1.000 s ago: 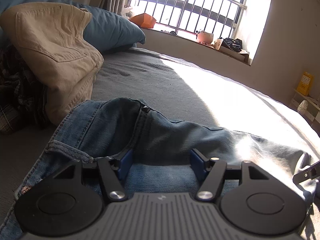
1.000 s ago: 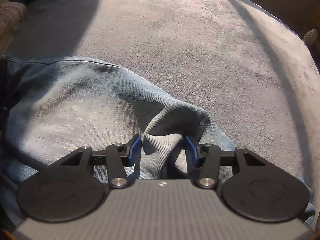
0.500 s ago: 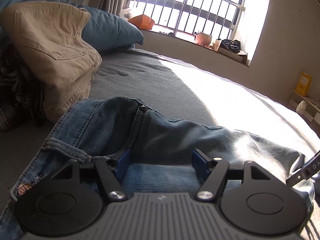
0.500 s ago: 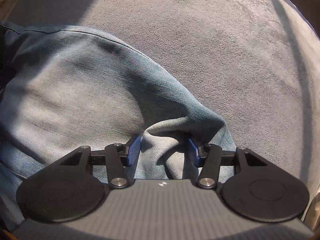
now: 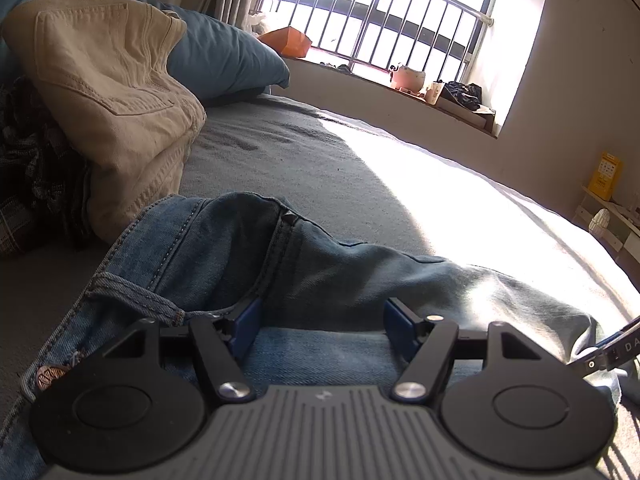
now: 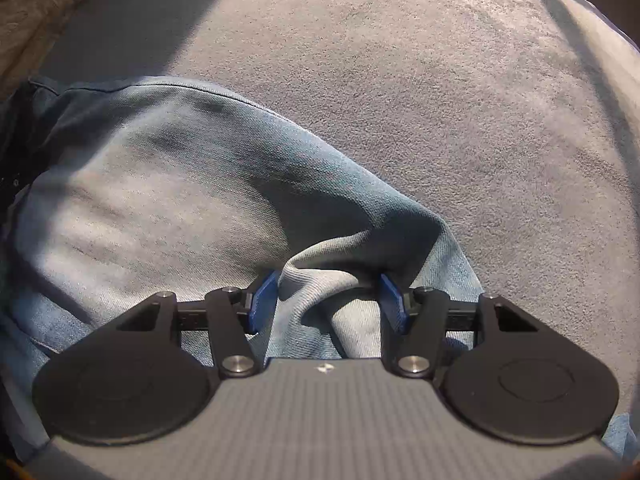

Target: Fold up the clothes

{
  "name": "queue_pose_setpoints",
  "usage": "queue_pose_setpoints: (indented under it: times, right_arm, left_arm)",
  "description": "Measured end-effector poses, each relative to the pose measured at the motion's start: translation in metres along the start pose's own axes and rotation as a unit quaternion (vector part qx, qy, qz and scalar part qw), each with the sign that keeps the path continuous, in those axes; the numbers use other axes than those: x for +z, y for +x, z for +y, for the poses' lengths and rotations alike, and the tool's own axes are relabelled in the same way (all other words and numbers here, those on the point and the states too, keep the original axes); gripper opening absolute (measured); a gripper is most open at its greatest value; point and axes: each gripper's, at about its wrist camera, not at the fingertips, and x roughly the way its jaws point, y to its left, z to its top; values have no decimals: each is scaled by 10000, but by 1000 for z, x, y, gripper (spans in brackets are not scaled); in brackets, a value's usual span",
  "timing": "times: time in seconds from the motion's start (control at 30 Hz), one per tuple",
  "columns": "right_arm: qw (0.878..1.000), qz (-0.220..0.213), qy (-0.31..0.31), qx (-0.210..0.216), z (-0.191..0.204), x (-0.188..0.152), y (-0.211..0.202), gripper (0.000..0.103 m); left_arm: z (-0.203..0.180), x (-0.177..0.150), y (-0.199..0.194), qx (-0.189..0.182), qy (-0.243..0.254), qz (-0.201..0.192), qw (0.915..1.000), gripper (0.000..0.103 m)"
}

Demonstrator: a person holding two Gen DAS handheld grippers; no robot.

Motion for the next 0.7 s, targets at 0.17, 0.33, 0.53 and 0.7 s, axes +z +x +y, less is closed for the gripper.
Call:
queue_pose_setpoints:
  times: [0.17, 0.33, 0.53, 0.7]
  right_arm:
    - [9993, -321, -59, 187, -5, -12, -2, 56]
    - [9961, -768, -117, 426, -11, -29, -9, 61]
    - [9869, -1142, -260, 1108, -24, -46, -11, 80]
    - [9739, -1544, -21, 1666, -45, -63, -11, 81]
  left_arm:
    - [-9, 1, 2, 178, 206, 65, 9996, 68]
    - [-30, 4, 9, 626, 749, 344, 9946, 68]
    - [-55, 12, 21, 1097, 1379, 806, 9810, 69]
    - [-78, 26, 32, 1629, 1709, 1360, 9622, 71]
